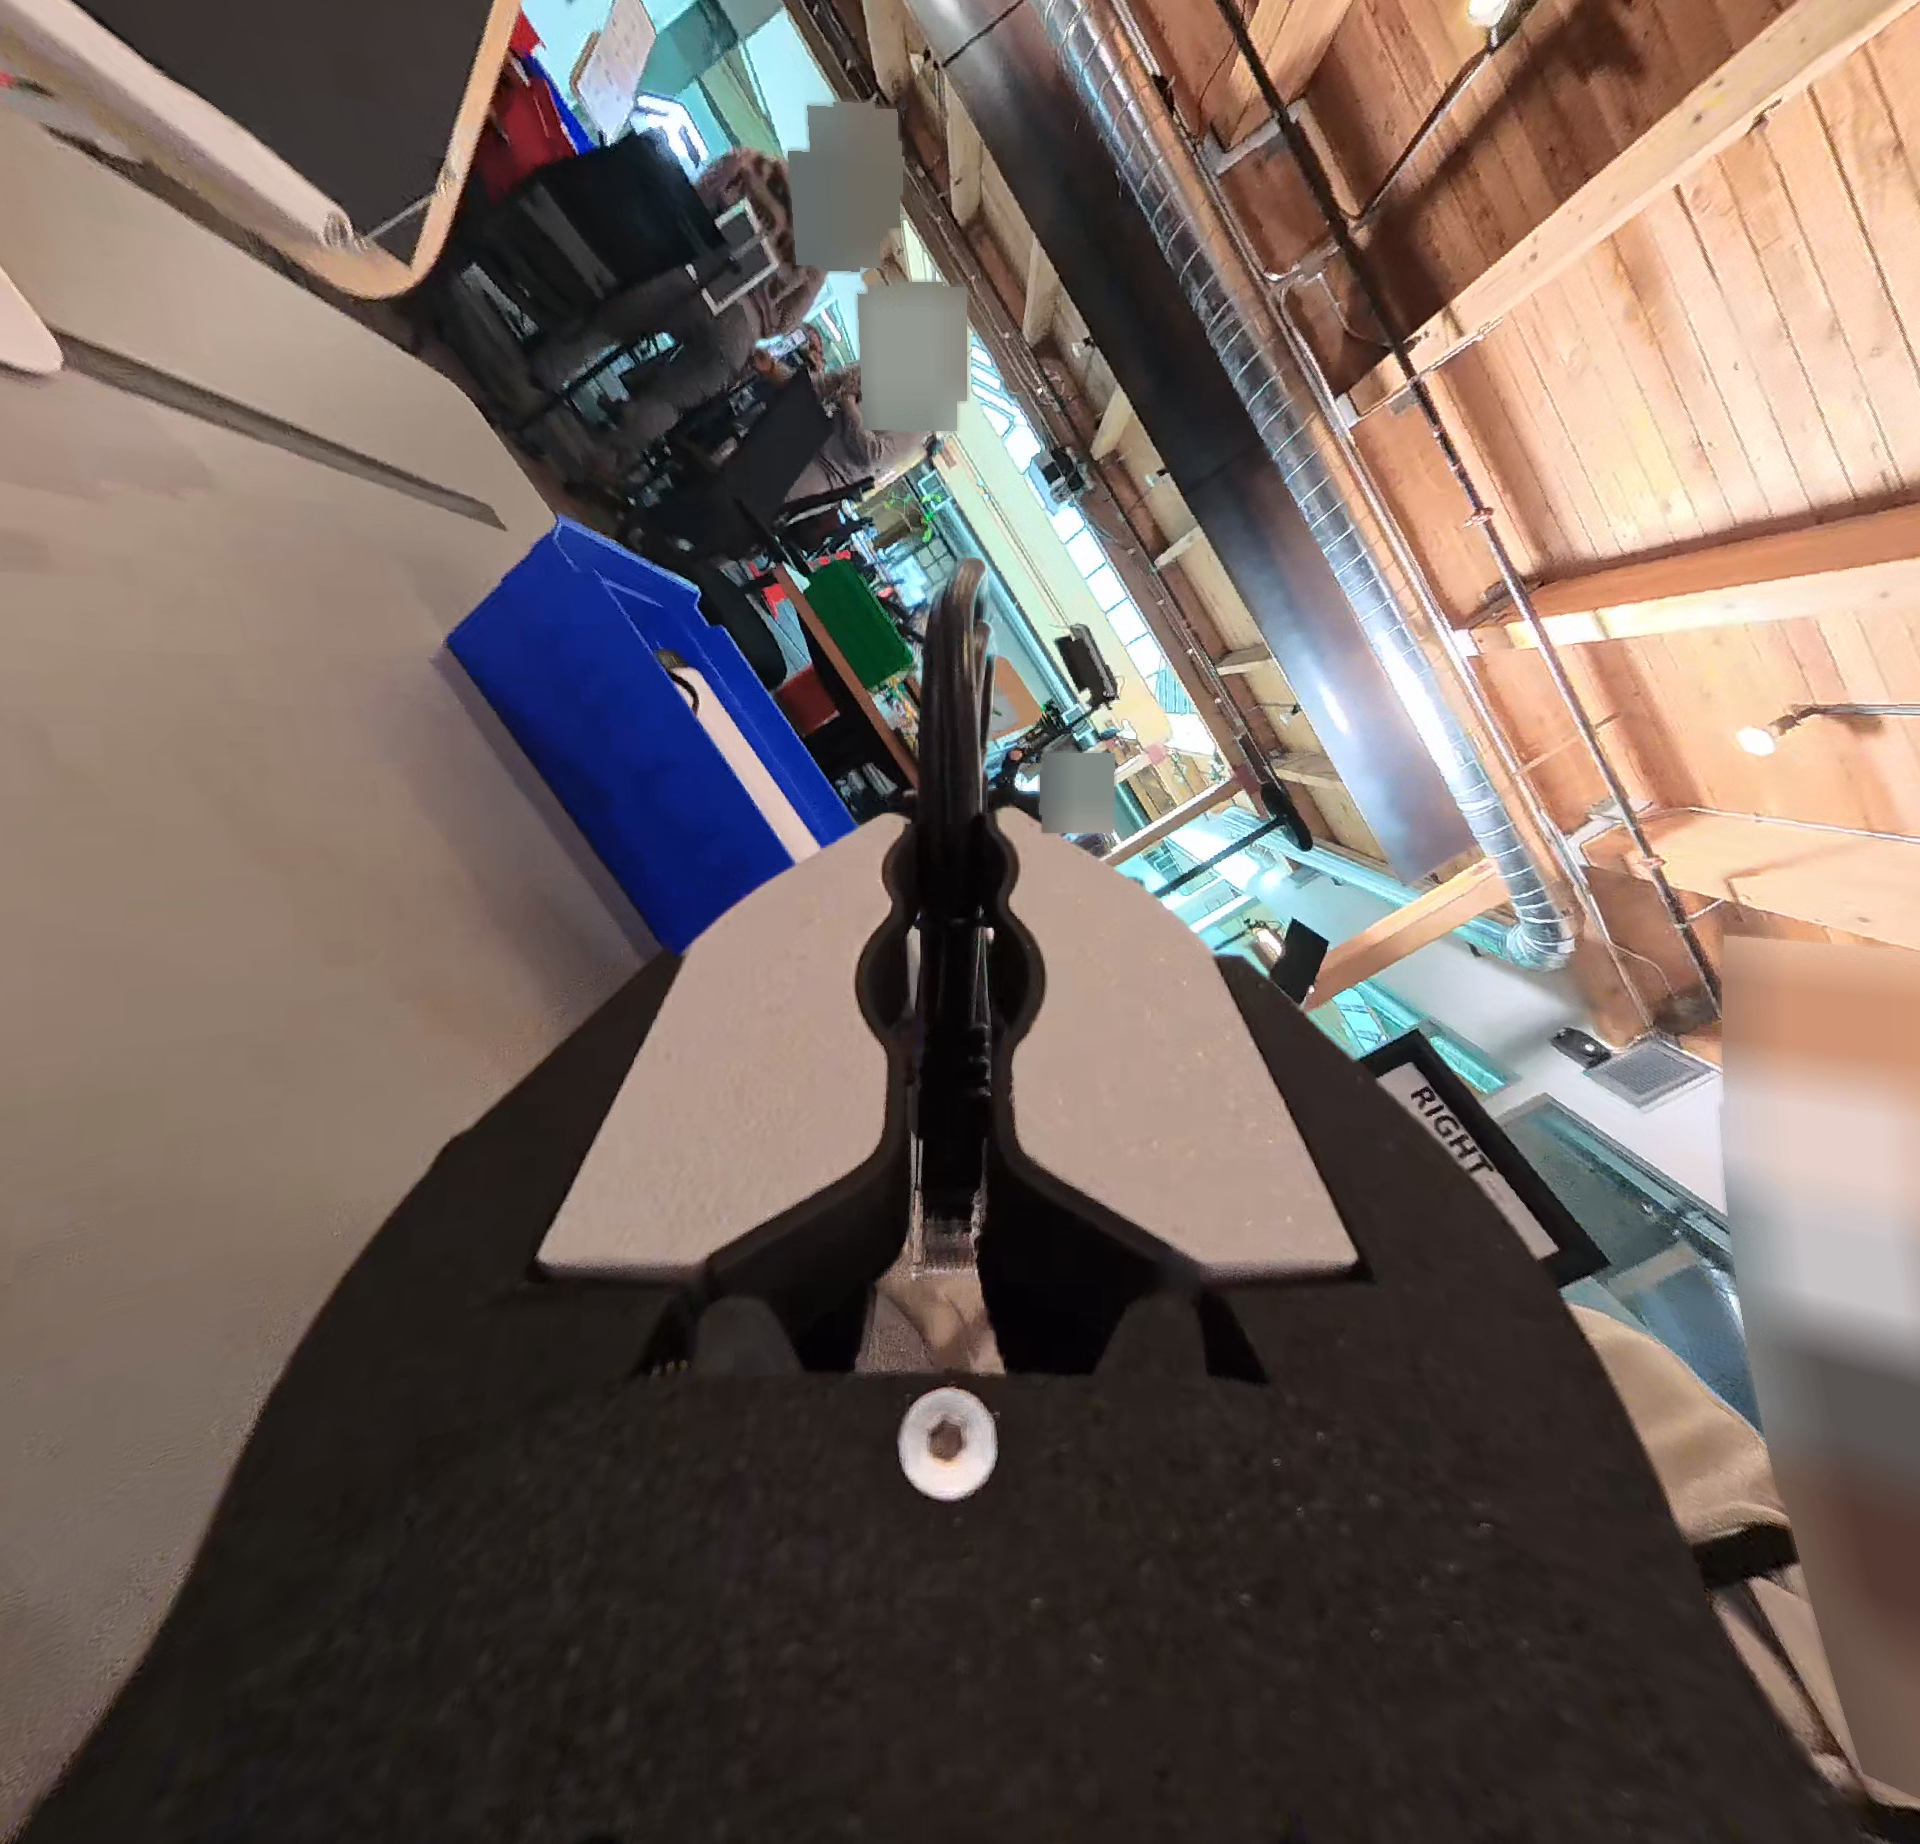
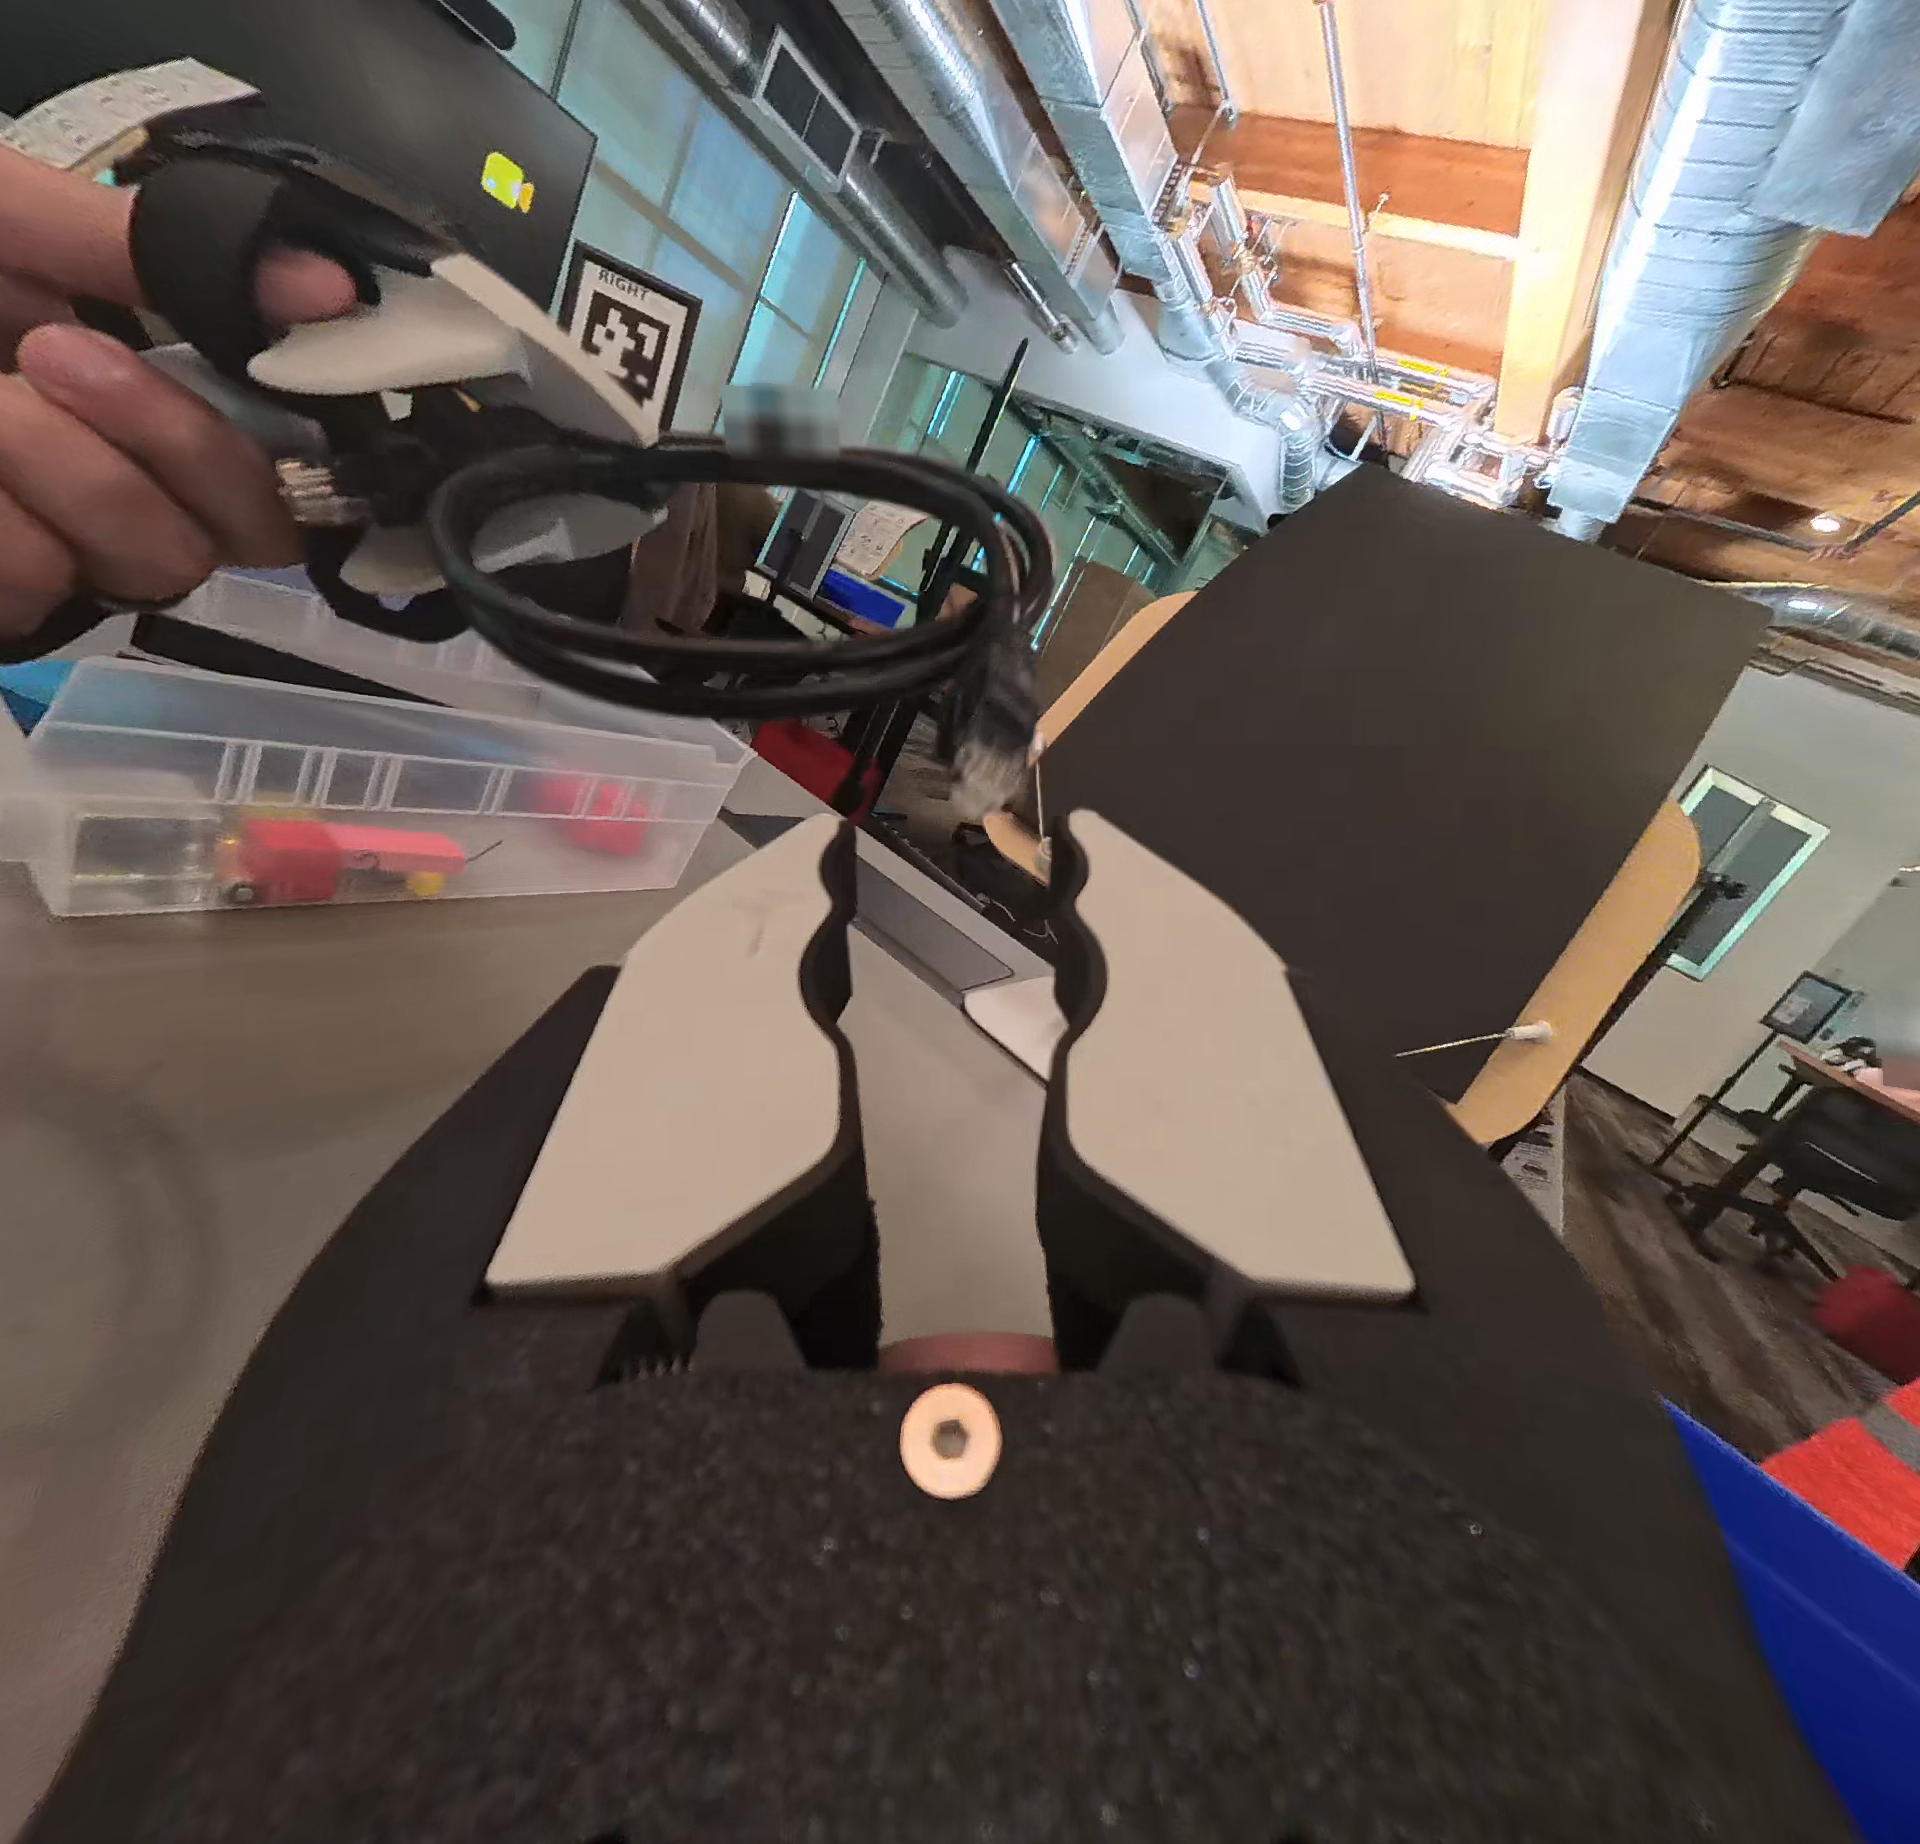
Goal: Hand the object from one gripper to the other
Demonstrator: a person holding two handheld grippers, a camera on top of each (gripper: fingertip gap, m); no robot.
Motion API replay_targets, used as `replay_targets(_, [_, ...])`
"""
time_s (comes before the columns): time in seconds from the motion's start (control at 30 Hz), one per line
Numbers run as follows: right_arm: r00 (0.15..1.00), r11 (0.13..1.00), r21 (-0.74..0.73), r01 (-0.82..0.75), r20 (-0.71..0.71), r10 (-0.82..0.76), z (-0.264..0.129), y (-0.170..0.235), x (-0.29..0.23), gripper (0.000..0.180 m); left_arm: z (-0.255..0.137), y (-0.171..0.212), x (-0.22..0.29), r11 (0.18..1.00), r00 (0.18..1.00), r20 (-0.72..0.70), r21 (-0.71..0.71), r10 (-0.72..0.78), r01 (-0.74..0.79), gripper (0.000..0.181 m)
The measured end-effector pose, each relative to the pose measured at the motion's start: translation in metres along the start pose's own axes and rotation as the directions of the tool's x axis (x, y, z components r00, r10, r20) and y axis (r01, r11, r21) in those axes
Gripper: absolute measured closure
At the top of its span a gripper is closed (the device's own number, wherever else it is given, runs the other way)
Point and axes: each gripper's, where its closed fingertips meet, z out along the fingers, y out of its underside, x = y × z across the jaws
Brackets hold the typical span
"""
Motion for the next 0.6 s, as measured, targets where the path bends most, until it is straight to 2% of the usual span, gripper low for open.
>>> replay_targets(0.13, [0.999,0.999,-0.002,-0.04,0.002,0.04,-0.002,-0.001,0.007,0.145,0.008,0.011,-0.002,0.999,1.0,0.012,-0.05,0.004,-0.004,0.171])
replay_targets(0.23, [0.998,0.998,0.012,-0.061,0.017,0.061,-0.005,-0.003,0.009,0.162,0.013,0.016,-0.004,0.998,1.0,0.024,-0.07,0.005,-0.004,0.171])
replay_targets(0.33, [0.995,0.996,-0.012,-0.089,0.046,0.089,-0.005,-0.002,0.008,0.163,0.013,0.017,-0.008,0.998,1.0,0.03,-0.068,-0.005,0.007,0.171])
replay_targets(0.47, [0.962,0.969,-0.081,-0.234,0.127,0.243,-0.004,0.001,0.009,0.164,0.012,0.018,-0.014,0.994,0.997,0.071,-0.107,0.038,-0.03,0.169])
replay_targets(0.6, [0.955,0.955,-0.144,-0.26,0.106,0.276,-0.001,-0.004,0.024,0.165,0.006,0.013,-0.022,0.969,0.955,0.205,-0.168,0.215,-0.182,0.144])
